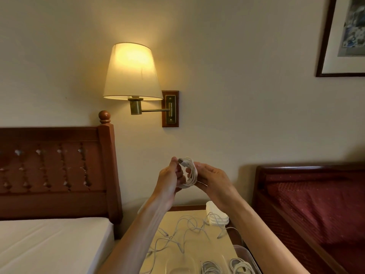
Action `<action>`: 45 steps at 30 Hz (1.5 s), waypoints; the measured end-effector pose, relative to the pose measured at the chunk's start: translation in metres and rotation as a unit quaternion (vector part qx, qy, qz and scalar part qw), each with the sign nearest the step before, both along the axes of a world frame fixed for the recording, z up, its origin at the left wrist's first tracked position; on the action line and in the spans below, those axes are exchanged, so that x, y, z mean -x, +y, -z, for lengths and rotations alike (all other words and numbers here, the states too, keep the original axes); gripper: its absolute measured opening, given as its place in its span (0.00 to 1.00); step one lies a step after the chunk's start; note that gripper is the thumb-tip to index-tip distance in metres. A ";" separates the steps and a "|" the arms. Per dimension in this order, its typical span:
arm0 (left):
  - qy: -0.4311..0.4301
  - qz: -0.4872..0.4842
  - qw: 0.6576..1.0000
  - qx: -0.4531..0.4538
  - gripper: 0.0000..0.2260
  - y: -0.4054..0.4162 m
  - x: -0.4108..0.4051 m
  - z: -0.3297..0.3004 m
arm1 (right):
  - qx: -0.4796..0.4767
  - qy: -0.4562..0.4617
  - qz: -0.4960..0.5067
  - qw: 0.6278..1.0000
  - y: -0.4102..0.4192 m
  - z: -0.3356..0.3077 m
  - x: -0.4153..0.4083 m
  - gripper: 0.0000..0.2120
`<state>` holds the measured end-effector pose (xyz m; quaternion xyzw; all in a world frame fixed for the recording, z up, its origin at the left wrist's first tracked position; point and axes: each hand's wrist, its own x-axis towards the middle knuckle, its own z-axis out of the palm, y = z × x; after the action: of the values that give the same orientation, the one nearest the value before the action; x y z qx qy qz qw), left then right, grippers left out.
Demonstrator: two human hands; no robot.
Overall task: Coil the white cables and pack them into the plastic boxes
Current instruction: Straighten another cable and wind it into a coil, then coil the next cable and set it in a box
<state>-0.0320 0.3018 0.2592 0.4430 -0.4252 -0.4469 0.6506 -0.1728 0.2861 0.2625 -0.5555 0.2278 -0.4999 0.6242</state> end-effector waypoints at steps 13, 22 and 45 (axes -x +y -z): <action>-0.044 -0.082 0.978 -0.185 0.21 0.018 -0.040 0.157 | -0.160 0.105 0.071 0.979 0.000 0.129 0.006 0.07; -0.458 -0.045 0.863 -0.208 0.12 0.064 -0.078 0.347 | 0.116 0.429 0.167 0.880 0.017 0.270 -0.033 0.10; -0.617 0.088 0.753 -0.212 0.35 0.040 -0.092 0.389 | 0.317 0.662 0.062 0.677 -0.019 0.333 -0.057 0.10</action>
<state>0.0603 0.3418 -0.1299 0.7096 -0.6657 -0.2109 0.0944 -0.1154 0.2666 -0.0703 -0.8904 0.4432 -0.0811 0.0649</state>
